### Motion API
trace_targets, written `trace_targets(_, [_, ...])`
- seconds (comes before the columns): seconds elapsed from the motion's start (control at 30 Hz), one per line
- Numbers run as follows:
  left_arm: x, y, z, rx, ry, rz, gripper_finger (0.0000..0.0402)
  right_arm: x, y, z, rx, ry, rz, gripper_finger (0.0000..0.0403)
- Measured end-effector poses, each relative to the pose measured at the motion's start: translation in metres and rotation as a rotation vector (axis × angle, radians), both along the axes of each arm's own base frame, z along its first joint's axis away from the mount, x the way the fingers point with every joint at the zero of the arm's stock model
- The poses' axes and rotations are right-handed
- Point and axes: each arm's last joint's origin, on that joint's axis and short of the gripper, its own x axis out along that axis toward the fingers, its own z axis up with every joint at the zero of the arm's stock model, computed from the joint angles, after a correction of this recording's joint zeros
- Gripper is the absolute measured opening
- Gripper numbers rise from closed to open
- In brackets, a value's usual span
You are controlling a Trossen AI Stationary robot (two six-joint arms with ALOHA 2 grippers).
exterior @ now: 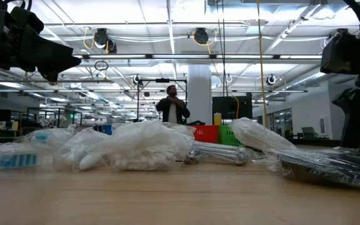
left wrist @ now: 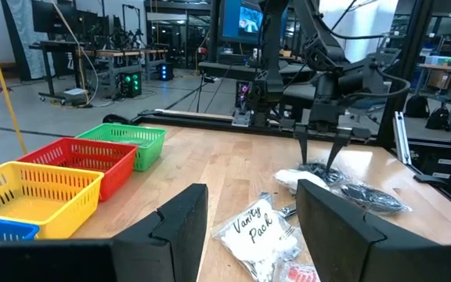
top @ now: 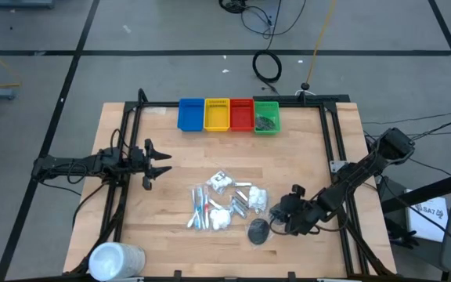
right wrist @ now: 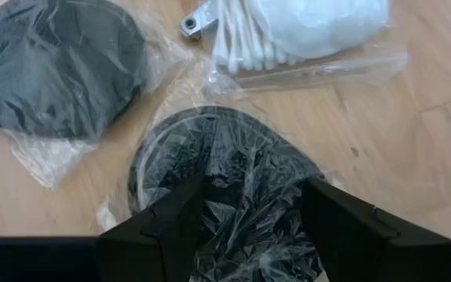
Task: Pick & Place Travel size toiletries
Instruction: Put the hairbrush into the green bin
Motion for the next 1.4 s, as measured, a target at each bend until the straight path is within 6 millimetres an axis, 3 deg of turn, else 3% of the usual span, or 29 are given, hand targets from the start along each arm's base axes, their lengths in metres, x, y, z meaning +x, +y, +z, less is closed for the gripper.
trace_targets(0.37, [0.0, 0.0, -0.0002, 0.0, 0.001, 0.0, 0.0191, -0.0051, -0.0035, -0.0058, -0.012, 0.011, -0.01, 0.0181])
trace_targets(1.07, [0.0, 0.0, -0.0001, 0.0, 0.001, 0.0, 0.0191, -0.0066, -0.0046, -0.0077, -0.028, 0.024, 0.008, 0.0007])
trace_targets(1.4, [0.0, 0.0, -0.0002, 0.0, 0.001, 0.0, 0.0191, -0.006, -0.004, -0.0067, -0.032, 0.014, 0.036, 0.0001])
